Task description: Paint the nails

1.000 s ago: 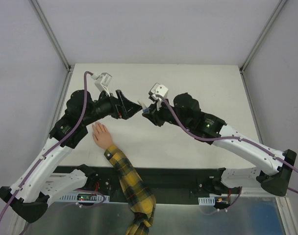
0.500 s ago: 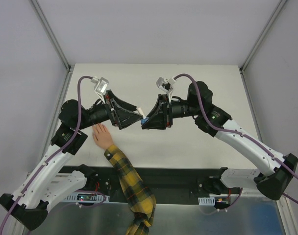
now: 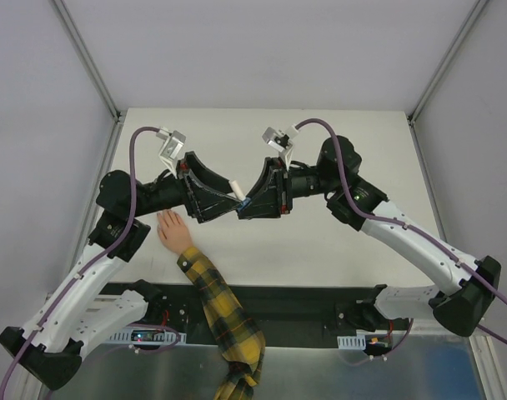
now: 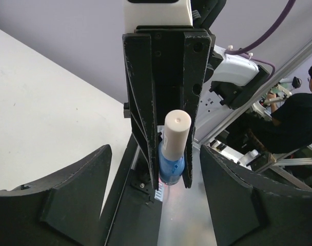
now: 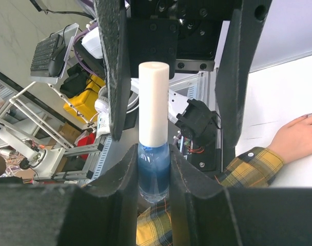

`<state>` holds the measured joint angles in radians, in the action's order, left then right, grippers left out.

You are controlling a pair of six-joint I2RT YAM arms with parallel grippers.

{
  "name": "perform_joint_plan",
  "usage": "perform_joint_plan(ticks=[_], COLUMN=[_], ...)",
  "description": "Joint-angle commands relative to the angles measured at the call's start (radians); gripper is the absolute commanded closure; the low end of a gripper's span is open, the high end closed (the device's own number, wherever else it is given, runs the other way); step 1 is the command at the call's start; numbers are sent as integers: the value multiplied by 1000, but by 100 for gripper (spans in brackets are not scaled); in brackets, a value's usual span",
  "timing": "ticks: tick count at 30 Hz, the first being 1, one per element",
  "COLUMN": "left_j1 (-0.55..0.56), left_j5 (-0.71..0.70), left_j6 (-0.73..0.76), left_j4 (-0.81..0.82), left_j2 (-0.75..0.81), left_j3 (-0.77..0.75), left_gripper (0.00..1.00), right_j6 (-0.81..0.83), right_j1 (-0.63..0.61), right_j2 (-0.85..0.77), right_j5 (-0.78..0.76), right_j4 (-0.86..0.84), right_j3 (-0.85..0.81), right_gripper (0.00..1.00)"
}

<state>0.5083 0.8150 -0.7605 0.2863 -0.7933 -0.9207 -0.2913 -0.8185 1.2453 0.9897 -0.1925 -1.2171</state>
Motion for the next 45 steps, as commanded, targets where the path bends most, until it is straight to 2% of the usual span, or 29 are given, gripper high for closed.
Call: perform_joint_plan(ticks=[1,7,10,12,13,14,15,16,17,18,19,21,23,26,27,29,30,32,33,34,35,37,38,39,40,41,44,45], left_j1=[-8,-8,-8,-8,-8,-8,-8,-8,-7,-5,-2,18,38,61,62,62,62,62,62,62,62,62,62,62,61,62,61,61], left_j5=[56,7,-14,-28,-60,-80,-114,-187,-235,-282,-328,-448,-532,-562,-550,-536,-522,-511,-501,-493,-491,-473,-468,-464,-452,-448,-416,-403], left_j6=[0,38,44,44,46,61,66,69,78,76,67,55,52,56,56,58,61,72,75,85,89,107,112,121,127,130,148,147], left_j4=[21,-42,-56,-67,-81,-122,-142,-165,-206,-229,-245,-268,-279,-315,-320,-320,-320,-322,-320,-320,-320,-320,-320,-320,-320,-320,-296,-291], left_j2=[-14,-3,-6,-11,-14,-14,-11,-6,5,12,20,34,36,20,14,11,11,14,17,22,25,32,34,37,43,46,66,69], left_j3=[-41,-66,-67,-70,-79,-86,-90,-93,-95,-96,-93,-86,-79,-87,-89,-92,-93,-98,-98,-98,-96,-95,-93,-95,-95,-96,-93,-93], left_gripper=[36,48,66,89,97,100,100,100,100,100,100,100,100,100,100,100,100,100,98,93,78,66,51,45,40,33,28,26], right_j6=[-35,-28,-22,-6,12,52,110,255,327,386,494,578,631,641,650,646,636,610,575,560,535,526,521,509,501,489,422,411], right_j1=[2,4,2,2,-1,-5,-34,-59,-97,-219,-305,-472,-502,-502,-498,-490,-466,-415,-392,-372,-332,-306,-277,-262,-246,-210,-142,-136], right_j2=[22,28,32,32,29,14,2,-10,-39,-47,-44,3,28,59,57,39,33,-4,-20,-44,-56,-93,-105,-115,-128,-133,-144,-148], right_j5=[9,3,-6,-34,-51,-84,-205,-302,-439,-901,-1203,-1758,-1861,-1797,-1689,-1607,-1494,-1375,-1253,-1196,-1077,-969,-865,-815,-765,-652,-457,-439], right_j4=[-96,-102,-102,-91,-78,-2,69,147,309,382,436,459,430,449,440,421,419,397,383,361,349,311,300,283,275,269,228,206], right_j3=[-1,2,5,8,7,4,-22,-36,-53,-91,-111,-134,-162,-202,-197,-184,-177,-138,-122,-107,-84,-55,-33,-26,-18,-12,8,22], right_gripper=[100,100,100,99,100,99,100,100,99,100,100,99,100,100,100,100,100,99,100,100,100,100,100,100,100,100,100,100])
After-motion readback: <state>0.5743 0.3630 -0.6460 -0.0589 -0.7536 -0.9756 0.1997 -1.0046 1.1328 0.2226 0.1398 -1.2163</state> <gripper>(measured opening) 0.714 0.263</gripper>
